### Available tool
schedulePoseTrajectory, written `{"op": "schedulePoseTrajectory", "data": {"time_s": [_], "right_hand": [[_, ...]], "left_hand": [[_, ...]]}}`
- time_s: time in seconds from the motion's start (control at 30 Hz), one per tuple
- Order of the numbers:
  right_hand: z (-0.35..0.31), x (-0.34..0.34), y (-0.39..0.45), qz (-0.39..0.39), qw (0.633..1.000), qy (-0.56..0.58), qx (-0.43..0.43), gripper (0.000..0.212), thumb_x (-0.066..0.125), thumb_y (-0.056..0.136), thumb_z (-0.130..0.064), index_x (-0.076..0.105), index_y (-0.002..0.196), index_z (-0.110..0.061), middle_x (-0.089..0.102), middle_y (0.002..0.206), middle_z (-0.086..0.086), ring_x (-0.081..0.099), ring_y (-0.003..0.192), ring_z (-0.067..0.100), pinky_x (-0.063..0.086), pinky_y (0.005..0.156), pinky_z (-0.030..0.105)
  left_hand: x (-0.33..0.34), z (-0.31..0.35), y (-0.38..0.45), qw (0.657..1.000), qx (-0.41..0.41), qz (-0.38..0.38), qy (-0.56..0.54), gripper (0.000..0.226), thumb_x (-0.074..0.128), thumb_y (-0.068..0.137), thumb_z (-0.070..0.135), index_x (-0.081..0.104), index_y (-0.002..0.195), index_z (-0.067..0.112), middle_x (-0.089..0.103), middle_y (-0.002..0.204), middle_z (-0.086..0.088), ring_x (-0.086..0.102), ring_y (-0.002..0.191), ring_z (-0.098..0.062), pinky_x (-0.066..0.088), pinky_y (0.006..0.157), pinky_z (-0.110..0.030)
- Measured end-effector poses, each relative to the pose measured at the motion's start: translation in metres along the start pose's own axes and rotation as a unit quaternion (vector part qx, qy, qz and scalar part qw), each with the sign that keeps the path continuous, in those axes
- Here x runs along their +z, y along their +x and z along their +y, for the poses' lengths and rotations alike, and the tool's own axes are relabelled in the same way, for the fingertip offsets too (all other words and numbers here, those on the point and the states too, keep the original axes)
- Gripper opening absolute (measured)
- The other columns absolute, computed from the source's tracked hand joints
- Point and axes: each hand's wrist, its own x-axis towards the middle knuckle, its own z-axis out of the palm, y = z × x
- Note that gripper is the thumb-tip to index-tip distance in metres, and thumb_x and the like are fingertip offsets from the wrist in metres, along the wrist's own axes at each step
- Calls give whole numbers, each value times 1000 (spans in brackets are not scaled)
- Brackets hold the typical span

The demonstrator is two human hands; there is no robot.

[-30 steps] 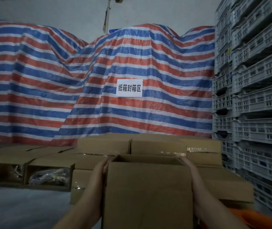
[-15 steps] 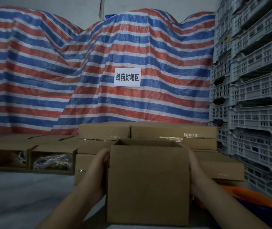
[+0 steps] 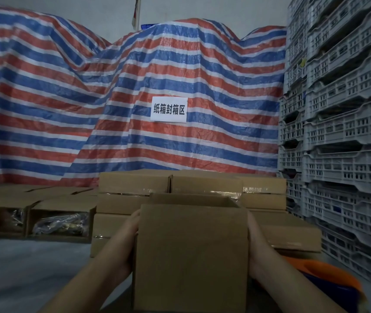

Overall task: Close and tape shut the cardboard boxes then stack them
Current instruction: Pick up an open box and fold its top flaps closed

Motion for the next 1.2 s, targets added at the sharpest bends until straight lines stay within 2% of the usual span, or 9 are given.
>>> {"op": "schedulePoseTrajectory", "data": {"time_s": [0.1, 0.23, 0.37, 0.5, 0.67, 0.77, 0.93, 1.07, 1.2], "right_hand": [[2, 0, 0, 10, 1000, 4, 5, 39, 68, 61, -55, 76, 58, -17, 69, 64, 6, 68, 54, 22, 53, 48, 27], [4, -2, 1, 25, 1000, 8, 7, 47, 63, 76, -59, 78, 63, -16, 73, 71, 9, 71, 59, 23, 53, 56, 31], [4, -6, 2, 31, 999, 26, 19, 62, 51, 91, -63, 79, 62, -16, 73, 70, 8, 71, 58, 23, 53, 55, 30], [1, -6, 0, 42, 998, 34, 29, 68, 48, 86, -75, 83, 77, -17, 77, 84, 14, 76, 69, 28, 54, 63, 34], [2, 0, -4, 23, 999, -16, 37, 59, 56, 86, -67, 83, 82, -14, 77, 93, 17, 76, 77, 30, 52, 75, 39], [2, -1, -6, 0, 997, -75, 31, 43, 57, 93, -47, 82, 78, -16, 77, 82, 12, 75, 68, 24, 54, 62, 31], [-3, -1, -11, -51, 994, -100, 5, 30, 68, 61, -45, 83, 77, -25, 78, 84, 9, 75, 69, 21, 55, 53, 25], [-2, -1, -11, -46, 994, -95, -4, 31, 70, 59, -46, 82, 77, -23, 78, 87, 9, 75, 73, 22, 55, 56, 26], [-4, -4, -11, -40, 996, -81, -12, 29, 72, 56, -42, 82, 72, -19, 76, 82, 12, 74, 67, 24, 56, 52, 28]], "left_hand": [[0, 0, 3, 999, 15, 46, -11, 53, 68, 74, 28, 53, 125, 23, 75, 83, -15, 72, 66, -28, 56, 53, -36], [0, 1, 3, 998, 33, 44, 4, 30, 63, 85, 21, 60, 115, 24, 75, 83, -14, 70, 66, -27, 57, 59, -38], [-1, 1, 1, 999, 22, 2, 24, 41, 62, 71, 36, 68, 103, 12, 73, 80, -13, 71, 65, -24, 54, 52, -31], [1, 0, -2, 999, 26, -3, 36, 41, 58, 68, 39, 68, 95, 10, 72, 72, -10, 70, 58, -20, 52, 47, -26], [0, -1, -3, 998, 30, 22, 56, 27, 49, 96, 23, 64, 82, 7, 66, 63, -12, 64, 56, -24, 48, 53, -31], [-1, -3, 1, 996, 48, 26, 70, 30, 47, 97, 26, 65, 81, 9, 67, 64, -8, 65, 55, -20, 48, 55, -30], [-6, -3, 5, 997, 56, 28, 51, 26, 55, 91, 30, 68, 101, 10, 73, 79, -12, 70, 64, -23, 53, 52, -29], [-7, -2, 6, 997, 34, 45, 48, 49, 56, 76, 58, 78, 85, 16, 75, 84, -11, 74, 70, -23, 53, 60, -33], [-13, 1, 1, 997, 40, -34, 59, 77, 41, 65, 86, 77, 102, 29, 75, 103, -8, 72, 94, -23, 57, 69, -29]]}}
